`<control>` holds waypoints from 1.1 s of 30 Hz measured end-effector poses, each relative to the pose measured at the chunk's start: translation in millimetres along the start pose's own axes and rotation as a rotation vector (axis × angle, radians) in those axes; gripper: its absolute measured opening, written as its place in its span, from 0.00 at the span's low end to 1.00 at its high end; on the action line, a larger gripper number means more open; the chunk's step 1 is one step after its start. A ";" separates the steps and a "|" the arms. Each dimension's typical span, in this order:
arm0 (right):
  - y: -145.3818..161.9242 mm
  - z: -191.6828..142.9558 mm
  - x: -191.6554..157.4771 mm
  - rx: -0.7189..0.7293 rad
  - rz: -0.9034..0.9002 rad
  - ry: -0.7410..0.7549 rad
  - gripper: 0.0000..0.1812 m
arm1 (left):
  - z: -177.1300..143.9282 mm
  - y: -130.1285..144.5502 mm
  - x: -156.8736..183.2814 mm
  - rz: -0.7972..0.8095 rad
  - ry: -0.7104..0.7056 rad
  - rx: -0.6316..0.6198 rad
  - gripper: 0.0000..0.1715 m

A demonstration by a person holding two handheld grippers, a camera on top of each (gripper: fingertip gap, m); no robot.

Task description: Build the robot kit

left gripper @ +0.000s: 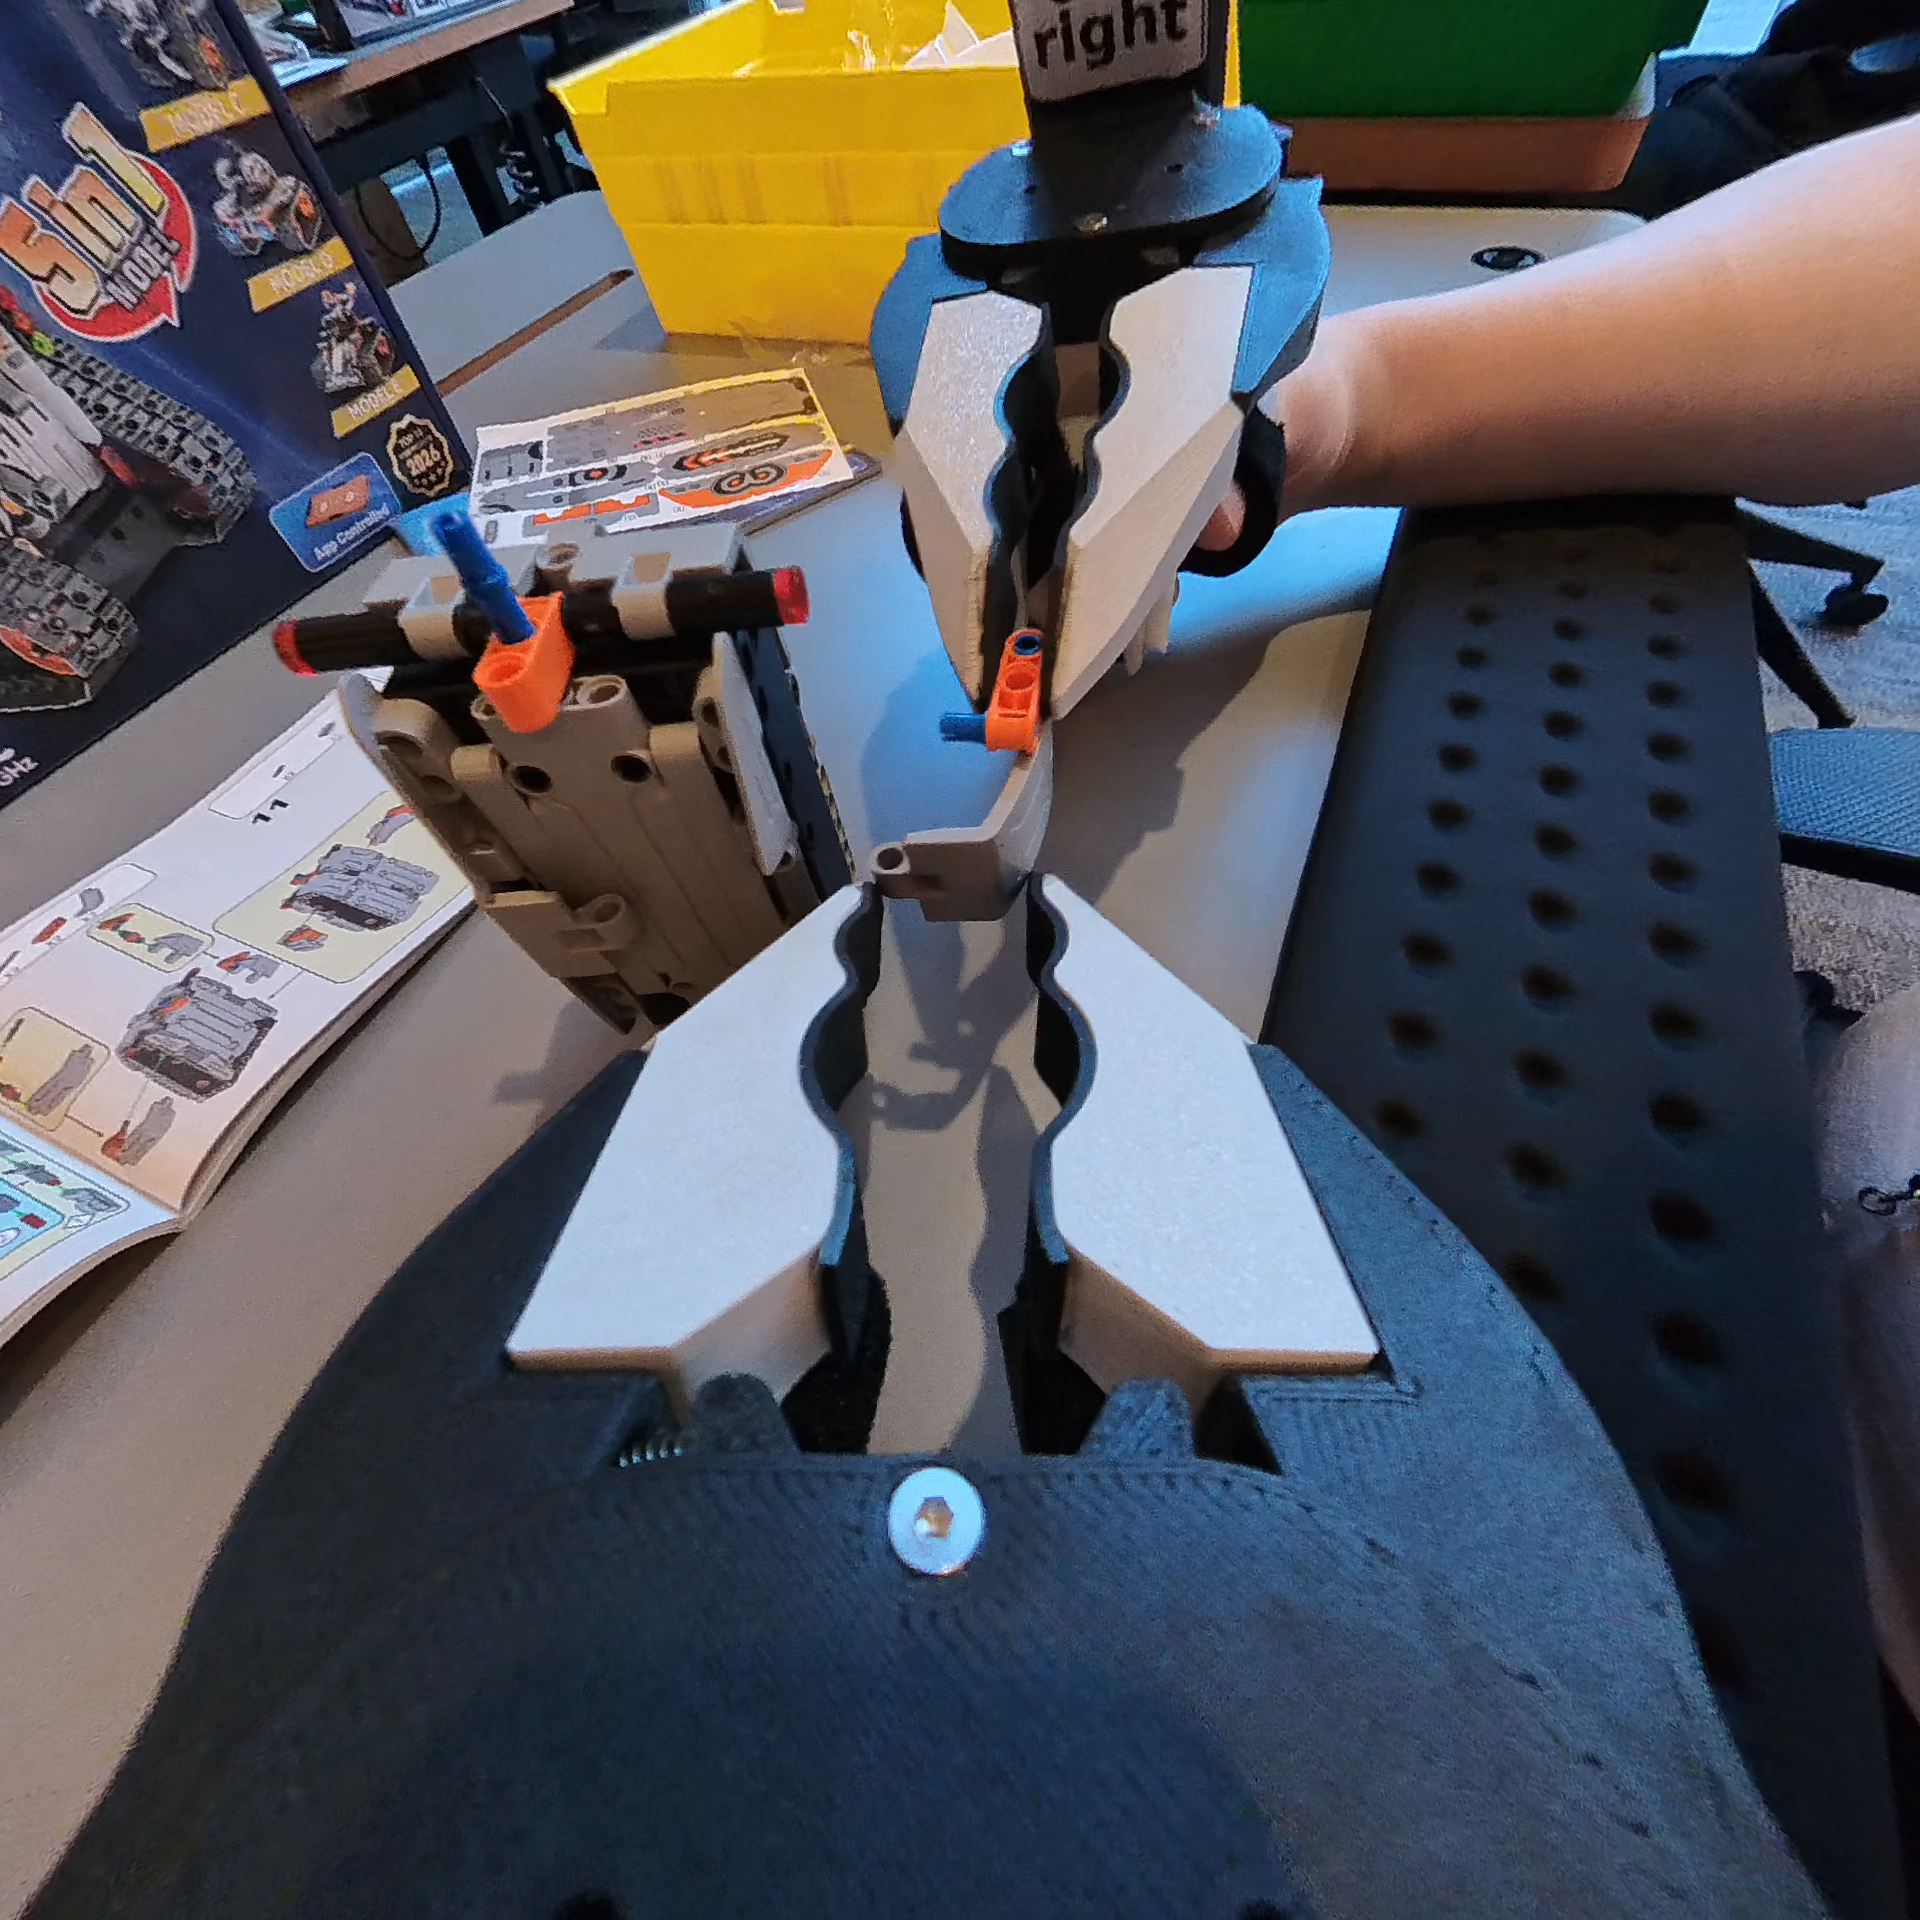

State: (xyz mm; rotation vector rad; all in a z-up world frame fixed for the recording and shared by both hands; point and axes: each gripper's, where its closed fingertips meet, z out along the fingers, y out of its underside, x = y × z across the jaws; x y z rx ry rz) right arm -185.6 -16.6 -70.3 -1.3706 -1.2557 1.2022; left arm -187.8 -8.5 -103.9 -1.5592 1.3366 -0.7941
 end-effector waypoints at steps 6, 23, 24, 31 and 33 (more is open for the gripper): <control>0.6 0.3 -1.9 0.000 -0.003 -0.016 0.04 | -4.3 -7.2 2.4 -0.029 0.032 0.047 0.18; -5.0 -15.3 22.0 0.010 -0.062 0.173 0.14 | -5.4 4.6 -16.8 -0.115 -0.034 -0.010 0.14; -7.9 -19.7 26.8 0.021 -0.073 0.219 0.16 | -5.0 5.4 -16.1 -0.116 -0.029 -0.016 0.14; -4.3 -16.5 50.8 -0.003 -0.088 0.363 0.44 | 0.9 12.6 -18.4 -0.074 -0.051 -0.074 0.14; -1.3 -10.5 49.4 -0.018 -0.072 0.335 0.44 | 0.8 12.5 -18.3 -0.077 -0.052 -0.074 0.14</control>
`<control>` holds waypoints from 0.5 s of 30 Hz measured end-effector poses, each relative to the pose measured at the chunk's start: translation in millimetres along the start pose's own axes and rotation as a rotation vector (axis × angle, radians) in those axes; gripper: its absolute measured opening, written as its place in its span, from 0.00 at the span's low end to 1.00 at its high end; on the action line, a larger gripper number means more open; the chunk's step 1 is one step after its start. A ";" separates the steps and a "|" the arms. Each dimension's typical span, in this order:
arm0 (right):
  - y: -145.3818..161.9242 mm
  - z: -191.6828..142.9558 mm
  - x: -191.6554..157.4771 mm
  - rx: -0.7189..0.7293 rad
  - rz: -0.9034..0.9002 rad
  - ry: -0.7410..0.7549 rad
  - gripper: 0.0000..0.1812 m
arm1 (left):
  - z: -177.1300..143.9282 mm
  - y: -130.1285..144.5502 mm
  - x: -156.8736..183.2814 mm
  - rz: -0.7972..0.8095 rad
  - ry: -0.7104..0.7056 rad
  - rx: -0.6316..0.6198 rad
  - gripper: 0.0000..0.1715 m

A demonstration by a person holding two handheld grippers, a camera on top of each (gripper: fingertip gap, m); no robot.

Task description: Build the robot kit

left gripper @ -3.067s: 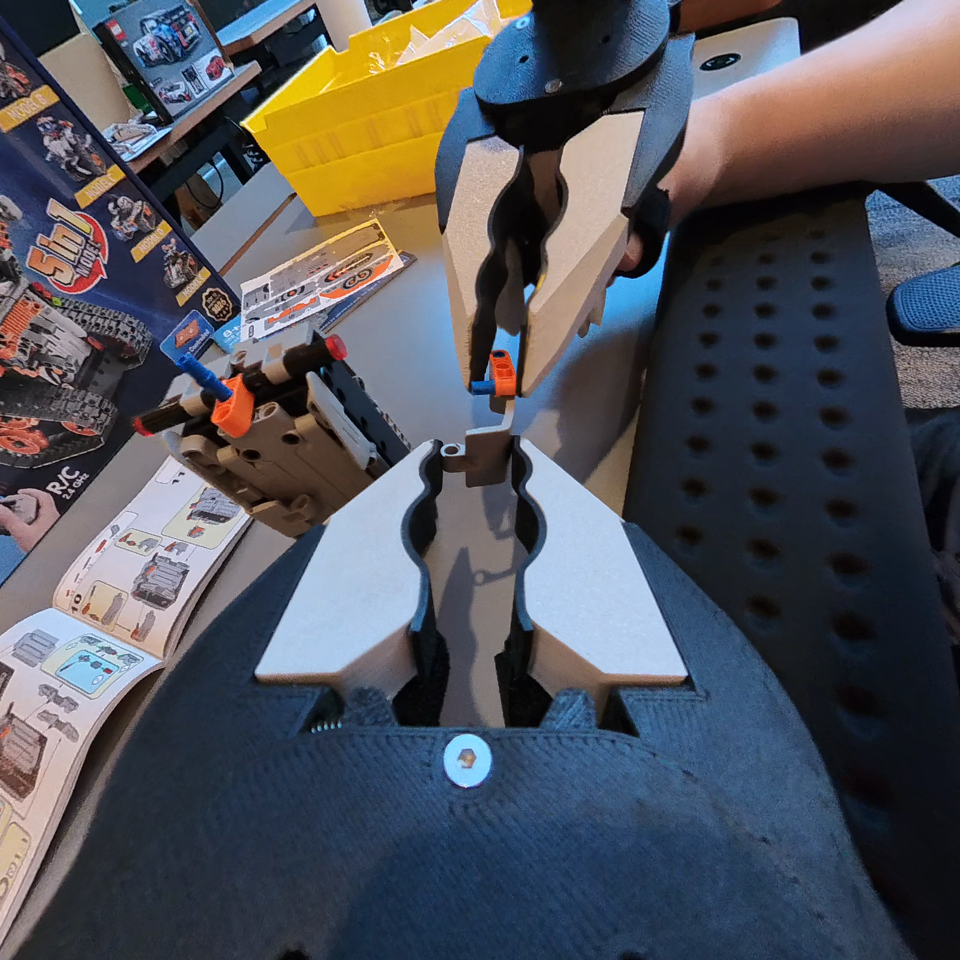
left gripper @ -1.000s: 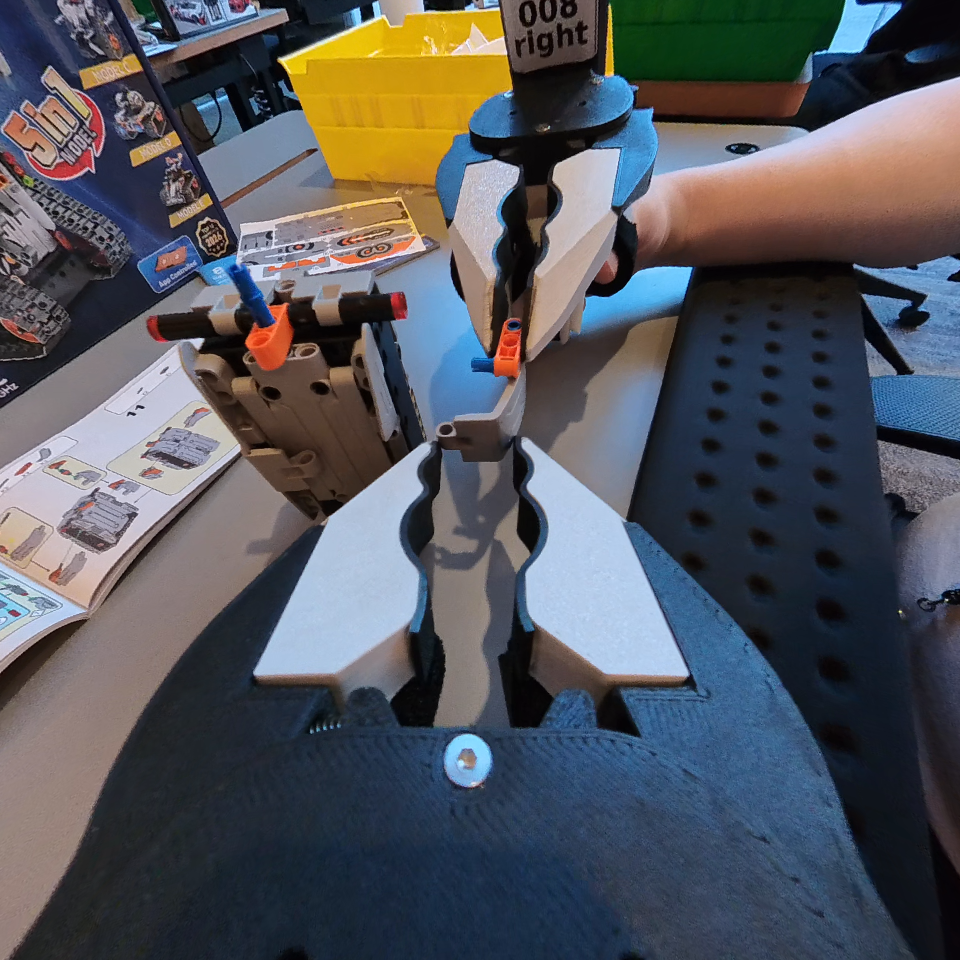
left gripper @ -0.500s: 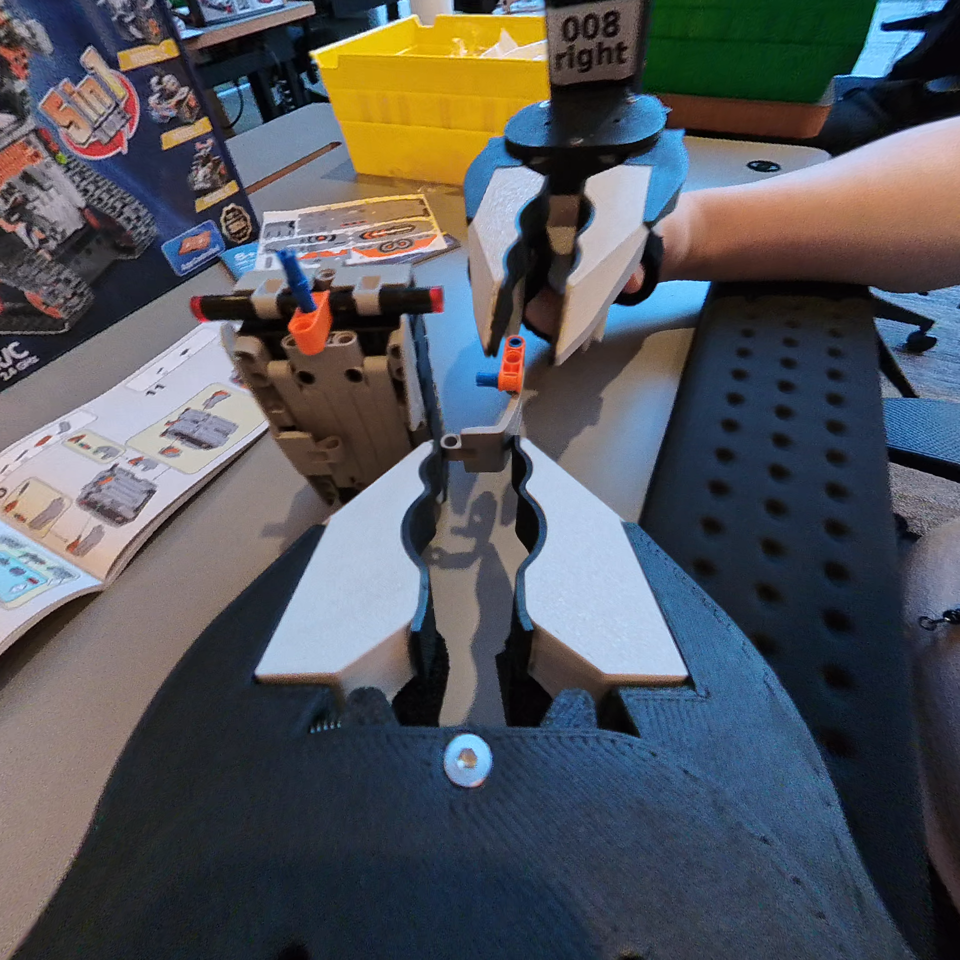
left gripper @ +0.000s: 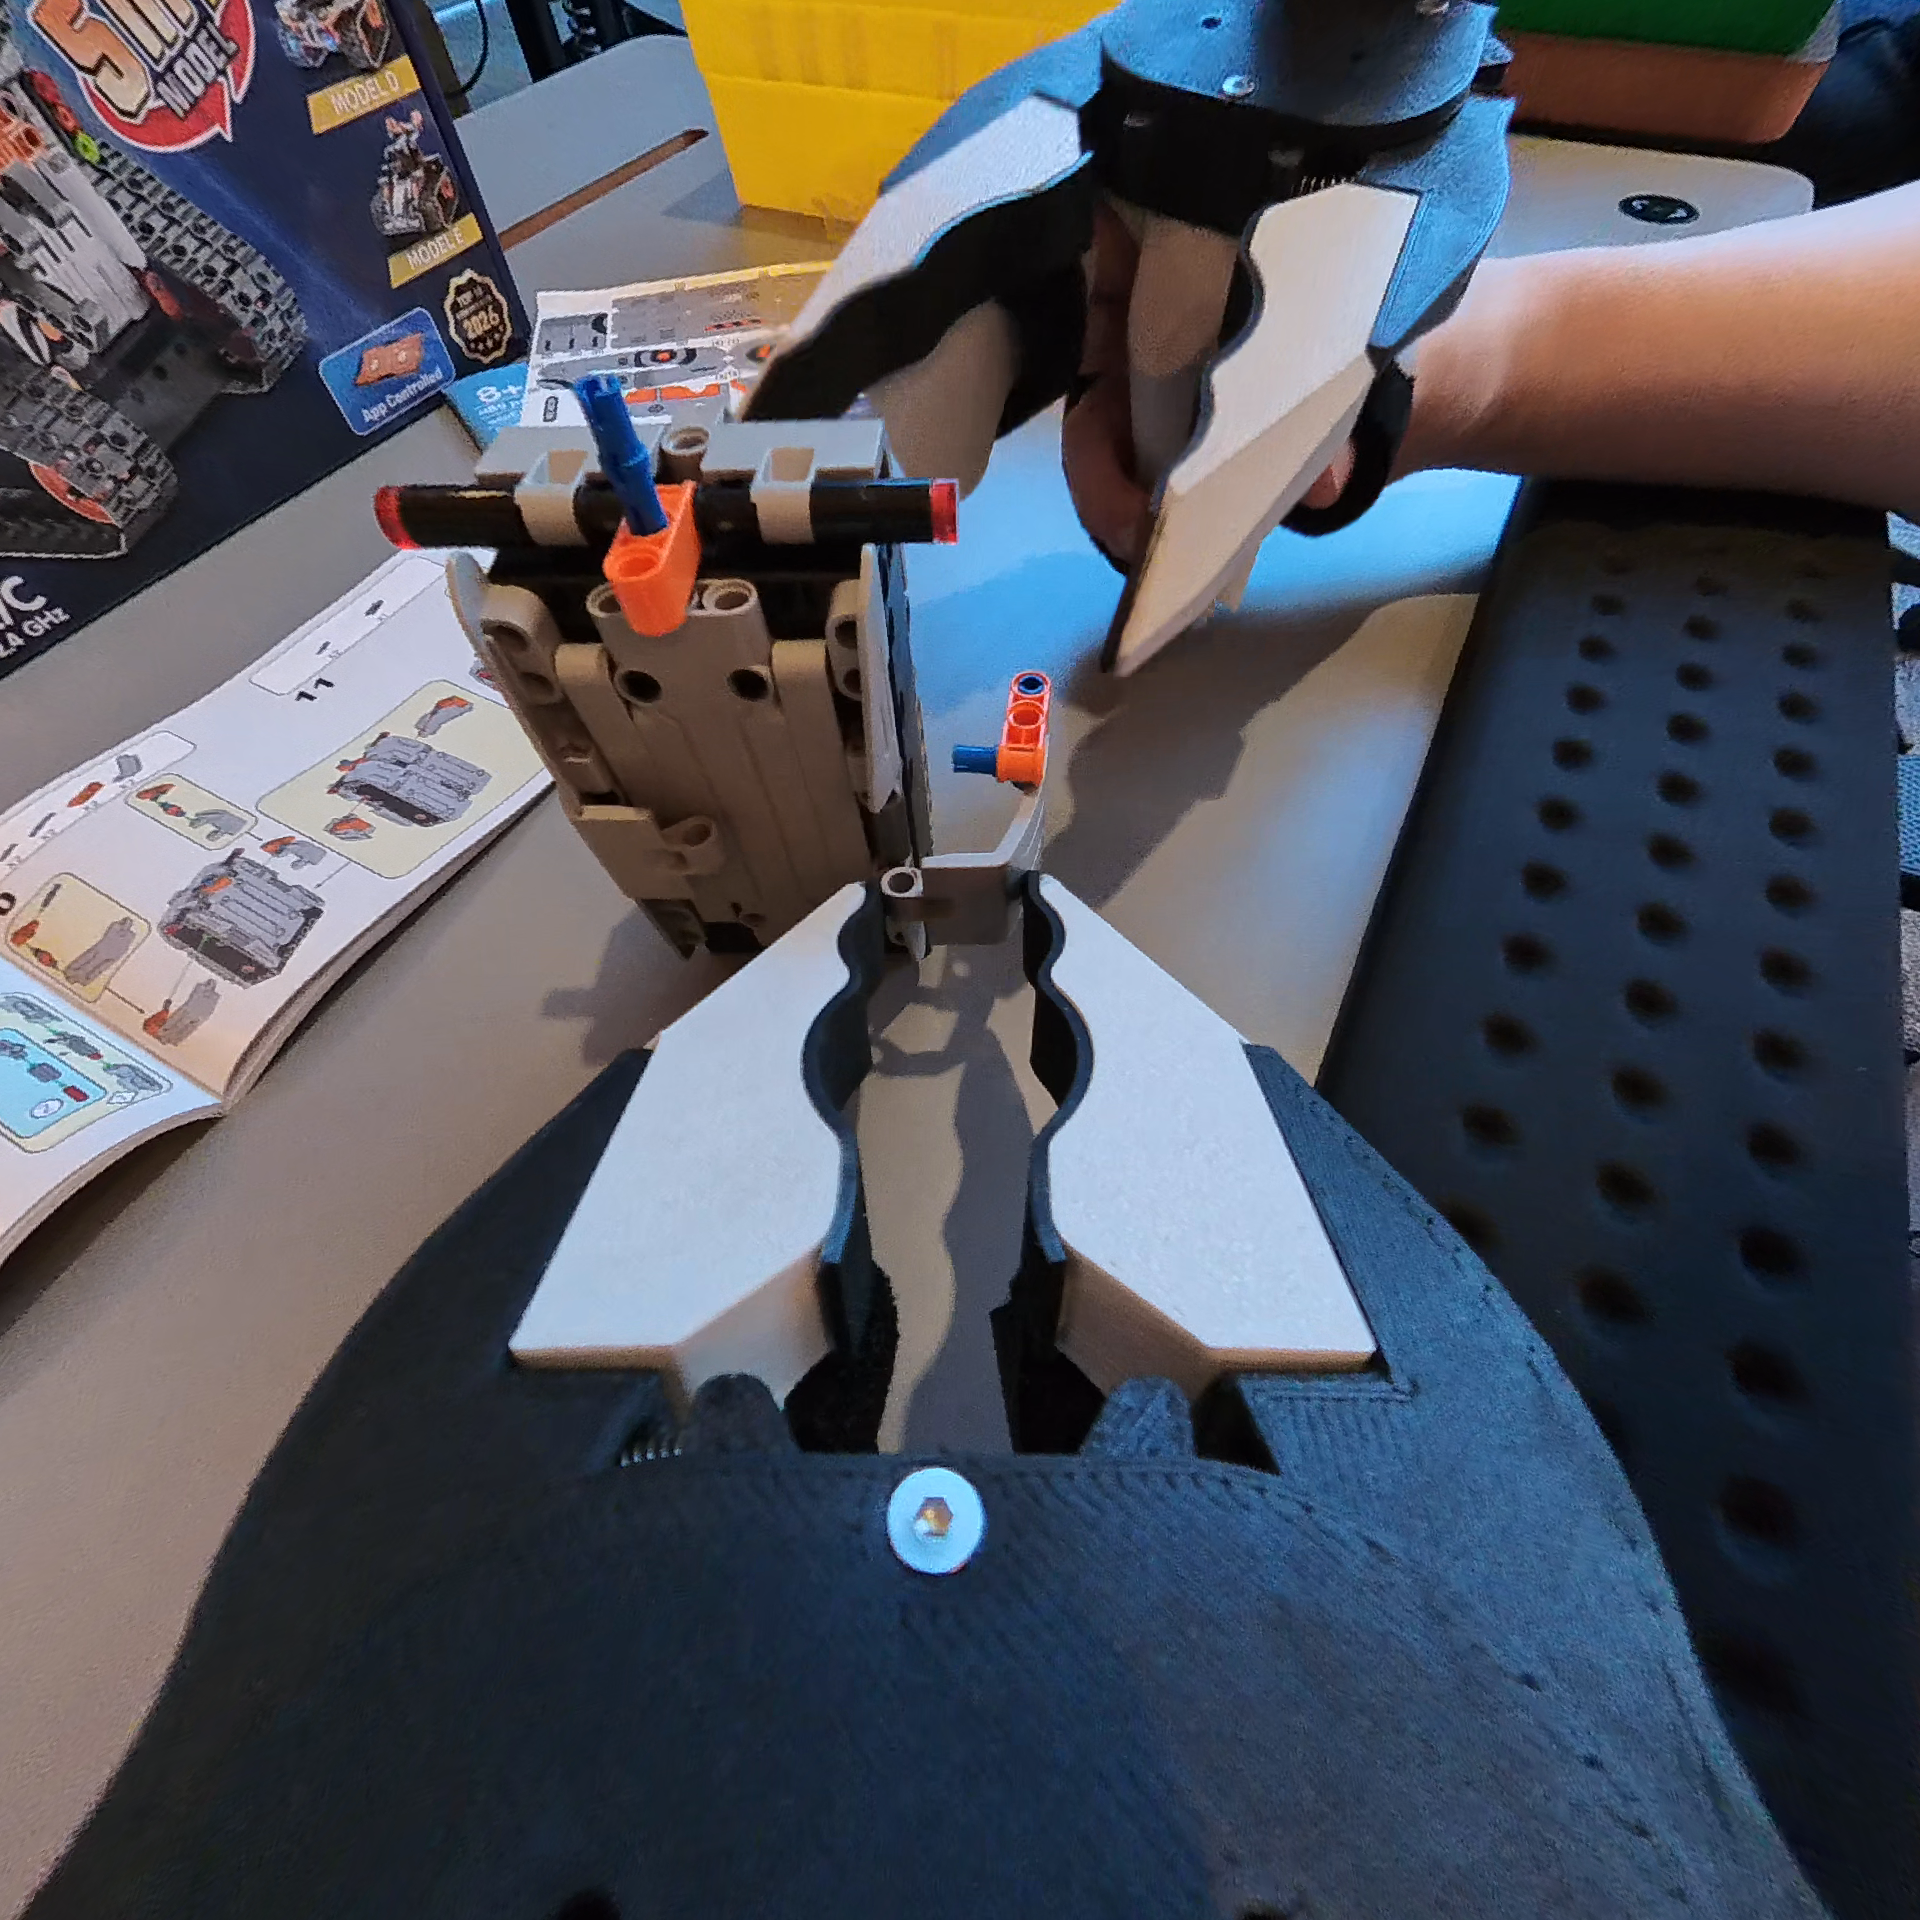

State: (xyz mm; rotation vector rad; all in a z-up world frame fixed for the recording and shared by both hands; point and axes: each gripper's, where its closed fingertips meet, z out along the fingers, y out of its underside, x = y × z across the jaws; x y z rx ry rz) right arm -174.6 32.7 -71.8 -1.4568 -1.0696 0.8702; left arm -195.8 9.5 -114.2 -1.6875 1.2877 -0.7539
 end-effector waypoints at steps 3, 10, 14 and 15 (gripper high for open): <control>2.6 -0.1 -1.2 -0.006 -0.005 -0.005 0.44 | -1.7 -1.7 -0.7 0.002 -0.010 0.014 0.14; 2.9 1.7 -3.1 -0.002 -0.002 -0.018 0.44 | -1.3 -4.2 -2.2 -0.001 -0.016 0.020 0.14; -3.2 -2.0 -8.4 0.037 0.007 -0.047 0.46 | -2.8 -3.9 6.0 0.033 -0.004 0.019 0.14; -6.8 -4.9 -9.0 0.059 0.016 -0.053 0.46 | -3.0 -3.4 10.0 0.056 0.002 0.015 0.14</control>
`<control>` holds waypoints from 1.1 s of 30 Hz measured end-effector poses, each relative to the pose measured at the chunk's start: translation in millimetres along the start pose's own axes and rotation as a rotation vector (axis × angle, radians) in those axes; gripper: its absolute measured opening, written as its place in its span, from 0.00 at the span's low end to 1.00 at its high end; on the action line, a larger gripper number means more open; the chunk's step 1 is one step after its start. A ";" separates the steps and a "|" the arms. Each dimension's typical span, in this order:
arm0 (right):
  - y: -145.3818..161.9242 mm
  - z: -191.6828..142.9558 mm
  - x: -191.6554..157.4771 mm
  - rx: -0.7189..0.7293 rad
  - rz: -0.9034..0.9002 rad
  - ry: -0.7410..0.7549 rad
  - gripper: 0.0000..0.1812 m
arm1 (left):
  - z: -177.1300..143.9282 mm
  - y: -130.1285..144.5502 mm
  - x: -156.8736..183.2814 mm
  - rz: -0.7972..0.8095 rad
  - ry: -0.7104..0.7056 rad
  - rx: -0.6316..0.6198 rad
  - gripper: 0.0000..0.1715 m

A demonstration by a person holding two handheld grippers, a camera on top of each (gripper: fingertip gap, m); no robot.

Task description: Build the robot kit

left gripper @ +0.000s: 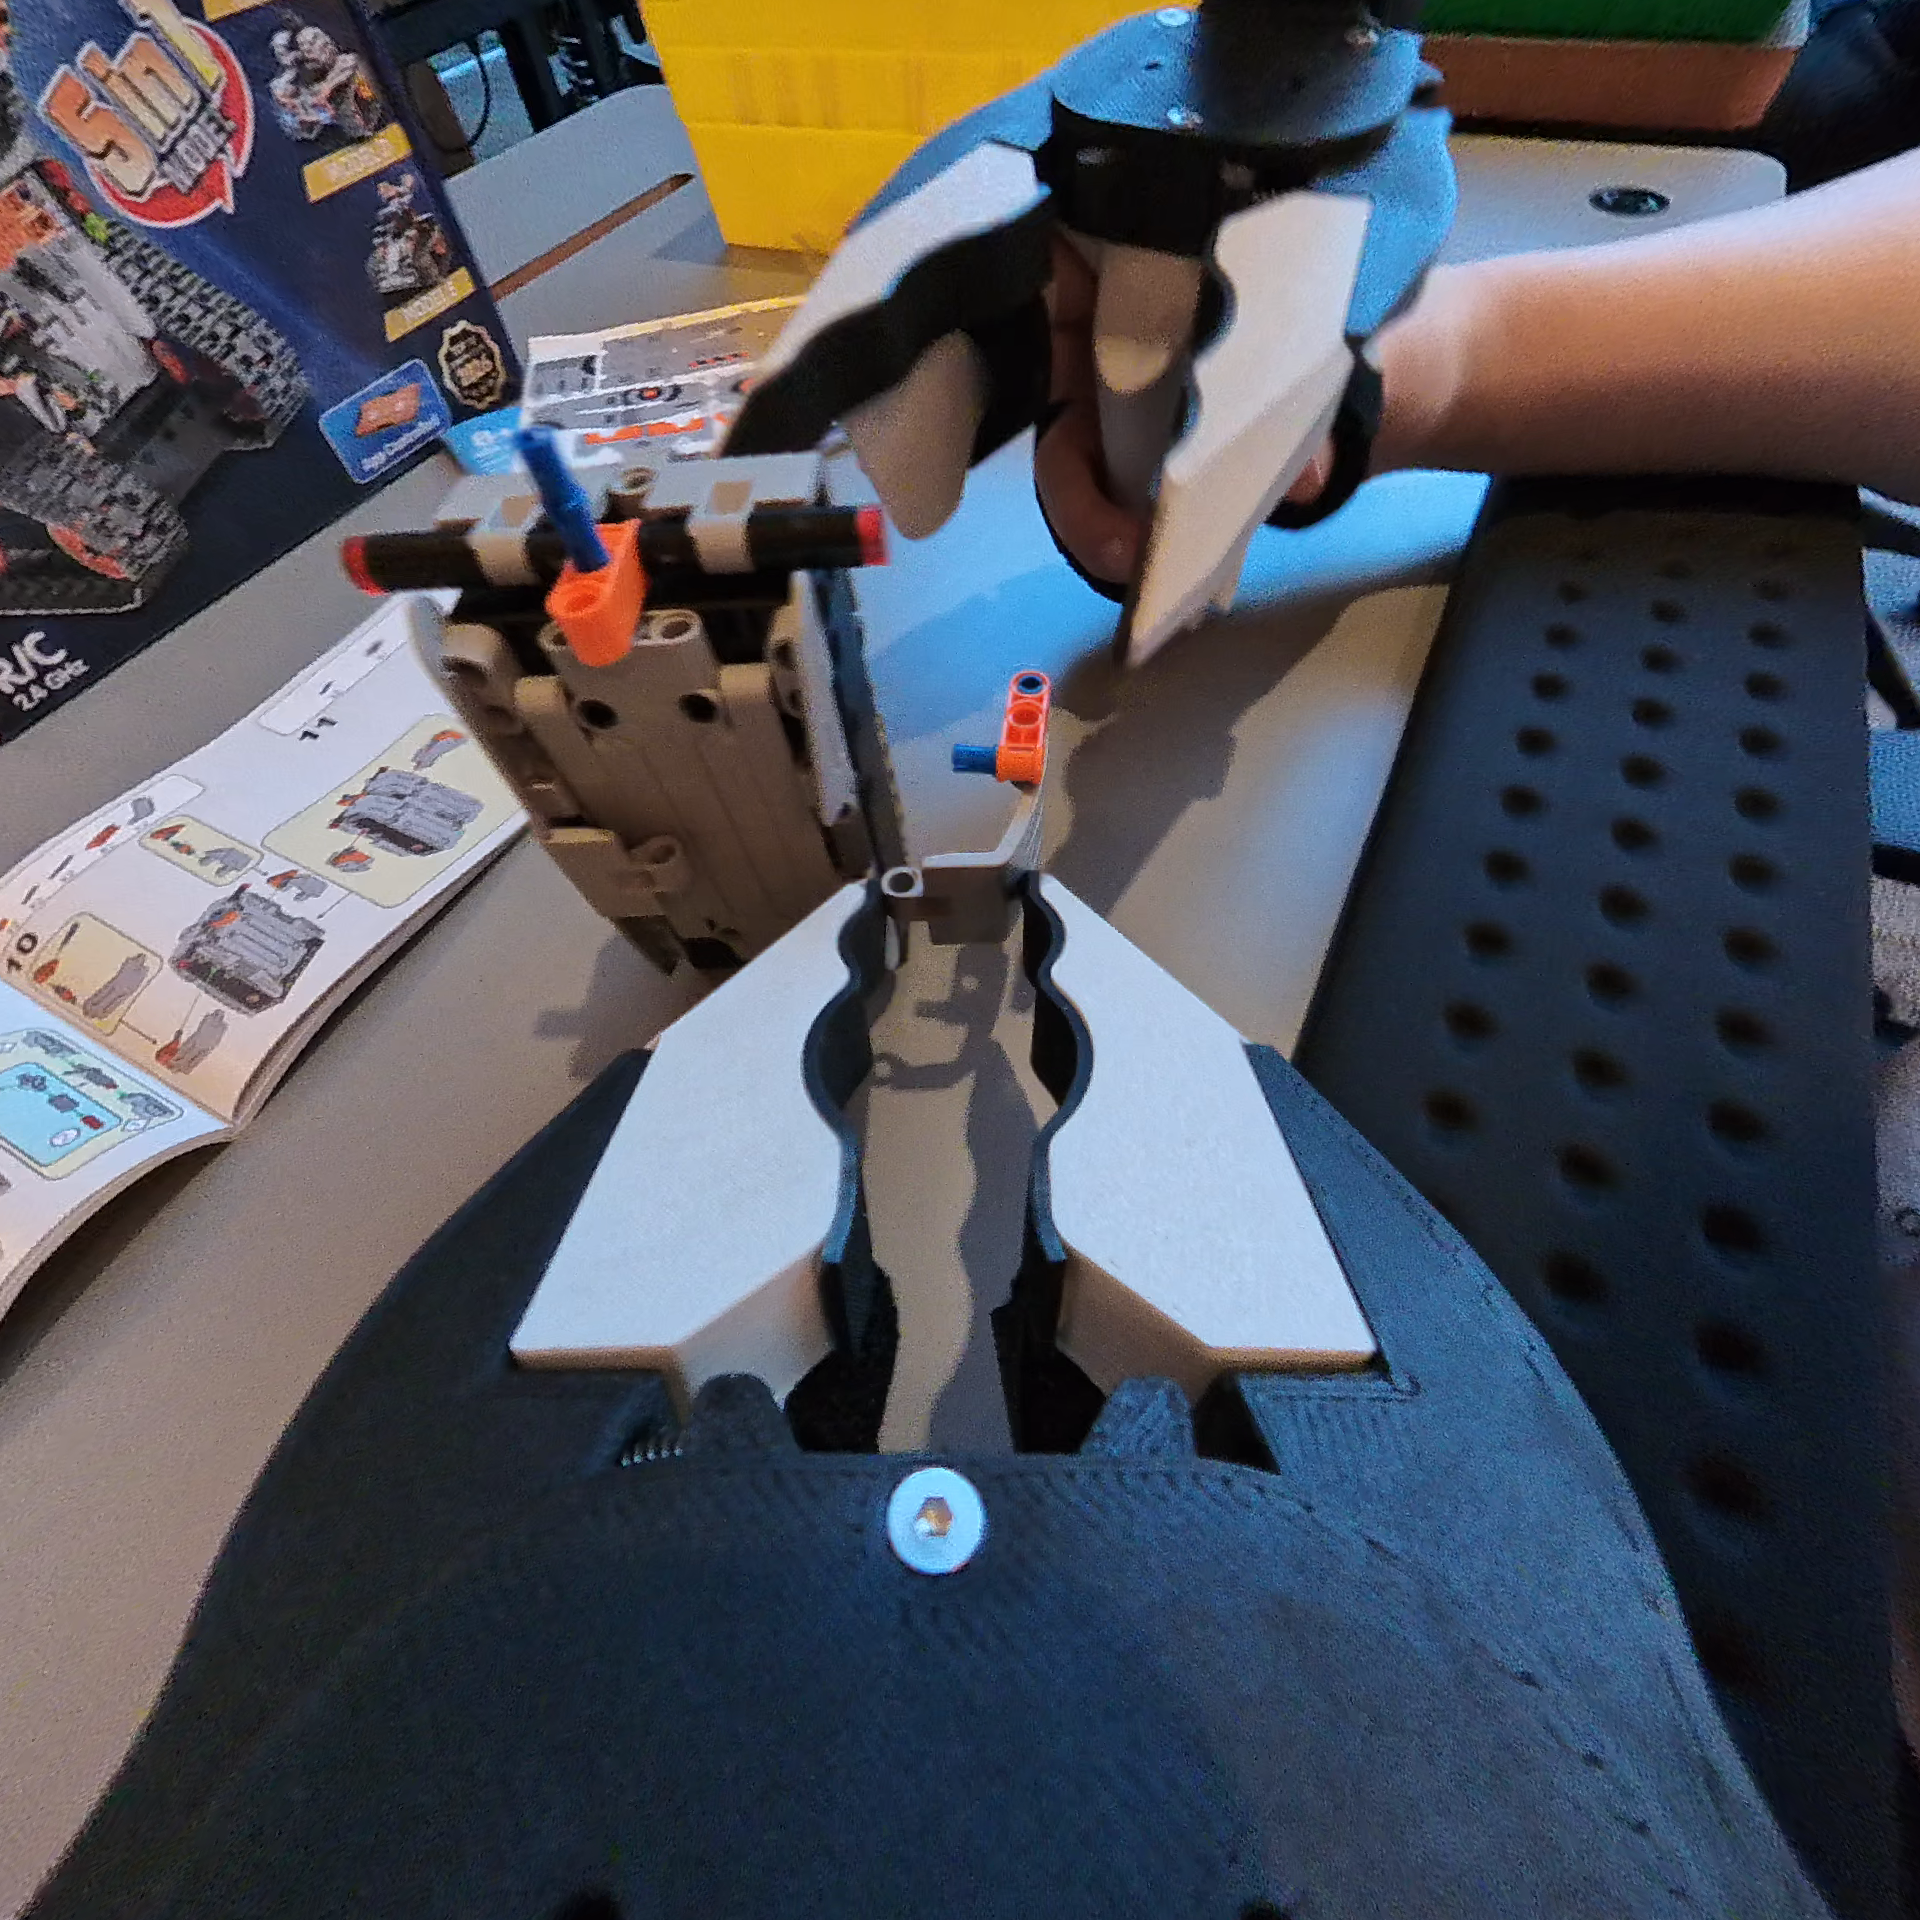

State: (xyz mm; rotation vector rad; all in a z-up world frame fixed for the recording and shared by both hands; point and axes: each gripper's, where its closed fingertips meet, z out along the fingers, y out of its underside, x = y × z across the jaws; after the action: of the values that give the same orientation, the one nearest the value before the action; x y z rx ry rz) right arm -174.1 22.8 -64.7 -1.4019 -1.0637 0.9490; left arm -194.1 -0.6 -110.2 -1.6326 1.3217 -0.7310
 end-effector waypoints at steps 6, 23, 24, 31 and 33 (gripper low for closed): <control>-11.3 -25.8 24.3 0.085 0.011 0.098 0.34 | -6.9 -8.2 9.2 0.148 -0.040 0.031 0.14; 27.0 -73.7 87.4 -0.134 -0.063 0.369 0.00 | -95.9 -49.3 5.9 0.036 -0.208 0.069 0.14; 27.2 -77.3 89.6 -0.135 -0.071 0.382 0.00 | -102.1 -53.9 10.7 -0.001 -0.206 0.090 0.14; 34.2 -103.0 108.3 -0.138 -0.006 0.481 0.00 | -134.0 -82.0 42.0 -0.139 -0.205 0.164 0.14; 37.2 -106.4 112.0 -0.158 -0.009 0.516 0.00 | -141.7 -91.7 45.9 -0.142 -0.221 0.177 0.14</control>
State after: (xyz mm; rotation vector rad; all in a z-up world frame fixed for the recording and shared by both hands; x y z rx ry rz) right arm -37.5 99.9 -90.0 -1.6535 -0.7625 0.4588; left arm -263.7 -79.2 29.7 -1.6237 0.9656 -0.7076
